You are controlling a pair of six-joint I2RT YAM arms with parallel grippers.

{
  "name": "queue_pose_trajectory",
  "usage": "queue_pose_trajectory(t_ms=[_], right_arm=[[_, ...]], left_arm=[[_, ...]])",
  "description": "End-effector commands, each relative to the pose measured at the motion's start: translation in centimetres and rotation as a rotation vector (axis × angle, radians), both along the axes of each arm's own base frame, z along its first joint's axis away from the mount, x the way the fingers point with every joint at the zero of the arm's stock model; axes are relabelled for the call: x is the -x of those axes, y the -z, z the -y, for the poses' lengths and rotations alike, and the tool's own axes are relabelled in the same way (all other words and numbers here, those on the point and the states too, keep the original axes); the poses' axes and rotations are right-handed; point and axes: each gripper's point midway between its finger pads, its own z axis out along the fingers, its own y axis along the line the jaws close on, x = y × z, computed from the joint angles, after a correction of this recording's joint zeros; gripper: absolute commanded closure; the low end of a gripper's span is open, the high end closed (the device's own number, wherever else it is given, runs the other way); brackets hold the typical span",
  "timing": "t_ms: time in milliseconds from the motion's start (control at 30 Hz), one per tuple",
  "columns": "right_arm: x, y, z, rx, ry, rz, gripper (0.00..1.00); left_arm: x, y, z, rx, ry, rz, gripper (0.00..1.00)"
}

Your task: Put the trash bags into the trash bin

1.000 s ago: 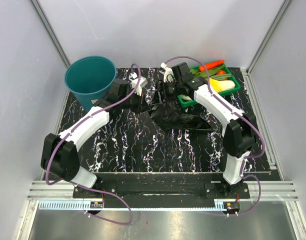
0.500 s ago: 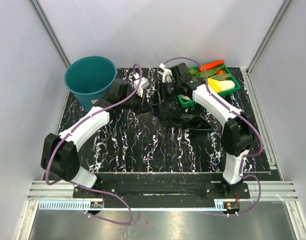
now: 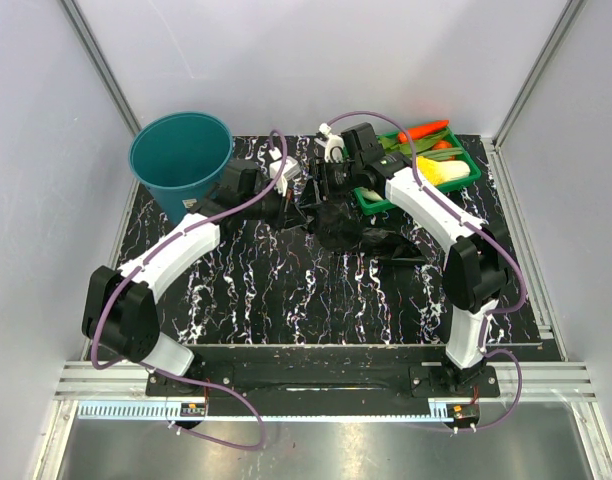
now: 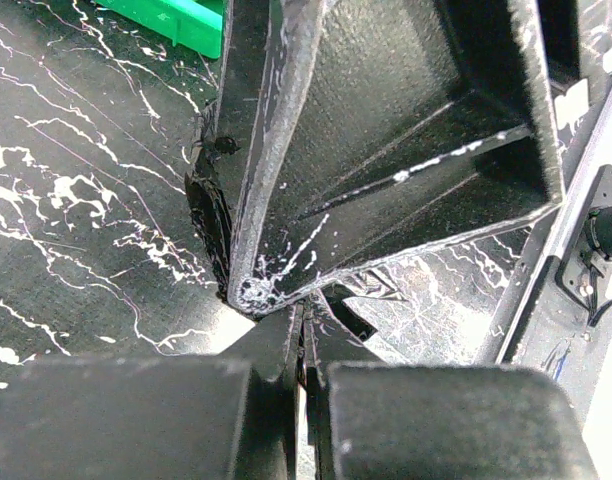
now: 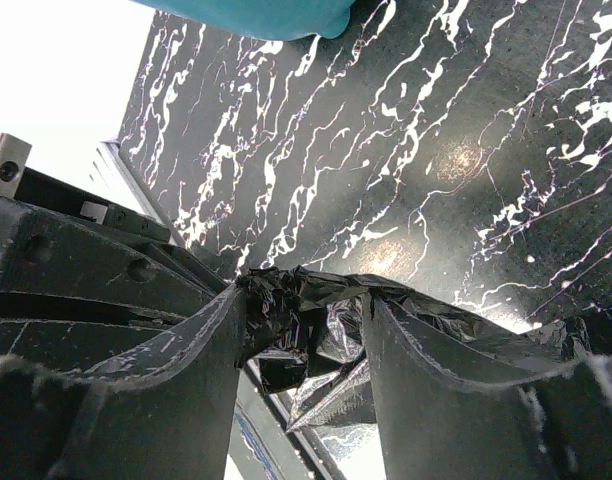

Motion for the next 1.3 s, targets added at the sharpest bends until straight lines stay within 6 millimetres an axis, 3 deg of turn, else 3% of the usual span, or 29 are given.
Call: queue_pose_trajectory(t_ms=[0, 267, 467, 600, 700, 800, 867, 1133, 1267], right_arm=[[-0.2, -1.6, -0.8, -0.03, -0.012, 0.048, 0.44], [0.6, -0.6, -1.7, 0.023, -0.02, 0.065, 0.46], [0.4, 1.1, -0.9, 0.112, 0.008, 0.095, 0.51], [0.2, 1.5, -0.4, 0.155, 0.021, 0.117, 0.6], [0.2, 1.7, -0.1, 0.174, 0.023, 0.127, 0.79], [-0.1, 1.4, 0.1, 0.178, 0.027, 0.143, 0.95], [-0.2, 1.2, 0.3, 0.189, 0.031, 0.161, 1.0], [-1.5, -1.8, 2.5, 0.179, 0.065, 0.234, 1.0], [-1.6, -2.7, 3.6, 0.138, 0.06, 0.228, 1.0]], left_arm=[[-0.5, -0.7, 0.7, 0.011, 0.028, 0.061, 1.0], [-0.5, -0.4, 1.2, -0.015, 0.028, 0.062, 1.0], [-0.7, -0.8, 1.0, -0.029, 0.029, 0.094, 1.0], [-0.7, -0.9, 0.9, -0.036, 0.025, 0.104, 1.0], [-0.8, -1.2, 0.8, -0.035, 0.024, 0.11, 1.0], [-0.7, -1.3, 0.8, -0.033, 0.028, 0.114, 1.0], [-0.6, -1.2, 0.8, -0.034, 0.027, 0.108, 1.0], [-0.4, -1.5, -0.7, 0.006, 0.044, 0.083, 1.0], [0.0, -1.4, -1.0, 0.011, 0.073, 0.077, 0.87]])
